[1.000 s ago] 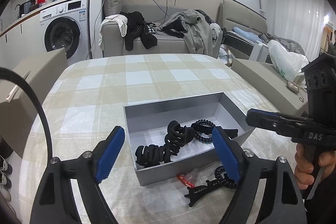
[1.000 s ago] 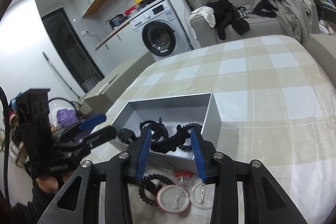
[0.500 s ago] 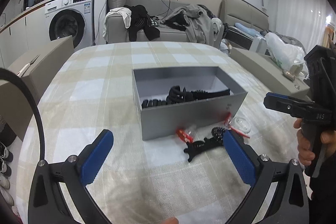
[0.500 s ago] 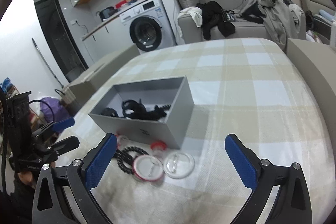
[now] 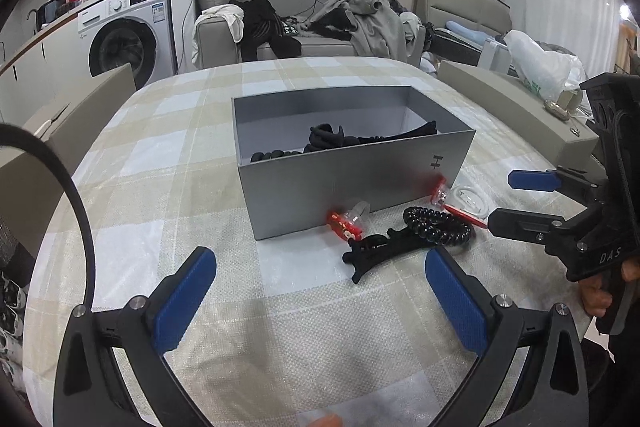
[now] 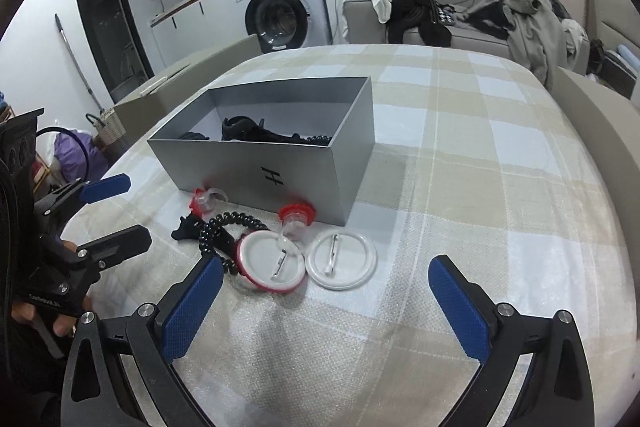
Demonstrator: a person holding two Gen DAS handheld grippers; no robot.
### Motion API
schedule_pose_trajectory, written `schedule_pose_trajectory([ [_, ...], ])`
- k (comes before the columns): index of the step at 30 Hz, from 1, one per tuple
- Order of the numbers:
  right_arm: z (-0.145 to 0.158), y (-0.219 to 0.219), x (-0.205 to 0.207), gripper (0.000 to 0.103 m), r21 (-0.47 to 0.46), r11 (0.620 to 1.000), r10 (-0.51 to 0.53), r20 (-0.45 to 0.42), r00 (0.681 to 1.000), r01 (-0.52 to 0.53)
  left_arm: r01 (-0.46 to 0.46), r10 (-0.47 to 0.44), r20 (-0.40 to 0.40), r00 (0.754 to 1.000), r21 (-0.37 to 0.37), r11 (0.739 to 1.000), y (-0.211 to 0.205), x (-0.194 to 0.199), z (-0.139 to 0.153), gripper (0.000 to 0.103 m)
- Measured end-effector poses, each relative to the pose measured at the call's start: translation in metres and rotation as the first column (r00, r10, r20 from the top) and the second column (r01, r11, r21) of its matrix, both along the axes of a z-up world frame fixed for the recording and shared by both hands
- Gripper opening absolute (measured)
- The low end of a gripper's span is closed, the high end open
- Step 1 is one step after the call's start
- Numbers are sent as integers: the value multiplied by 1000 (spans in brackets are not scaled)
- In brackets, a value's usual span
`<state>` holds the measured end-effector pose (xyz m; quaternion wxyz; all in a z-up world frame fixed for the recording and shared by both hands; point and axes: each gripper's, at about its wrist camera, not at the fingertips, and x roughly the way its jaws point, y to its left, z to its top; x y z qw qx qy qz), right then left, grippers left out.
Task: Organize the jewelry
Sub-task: 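Move the right gripper toward the red round badge beside the box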
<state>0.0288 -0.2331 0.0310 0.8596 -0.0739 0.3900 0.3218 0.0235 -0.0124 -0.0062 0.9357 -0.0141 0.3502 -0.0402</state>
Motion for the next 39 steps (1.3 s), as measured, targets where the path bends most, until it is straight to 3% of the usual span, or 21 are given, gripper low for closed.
schedule_pose_trajectory([
  [13, -9, 8, 7, 103, -75, 997, -34, -28, 999, 32, 13, -13, -6, 1000, 5, 1000, -3, -2, -1, 102],
  [22, -11, 3, 12, 103, -79, 994, -80, -54, 995, 76, 13, -13, -12, 1000, -7, 1000, -1, -2, -2, 102],
  [39, -6, 0, 10, 102, -70, 990, -124, -15, 992, 123, 16, -16, -13, 1000, -7, 1000, -1, -2, -2, 102],
])
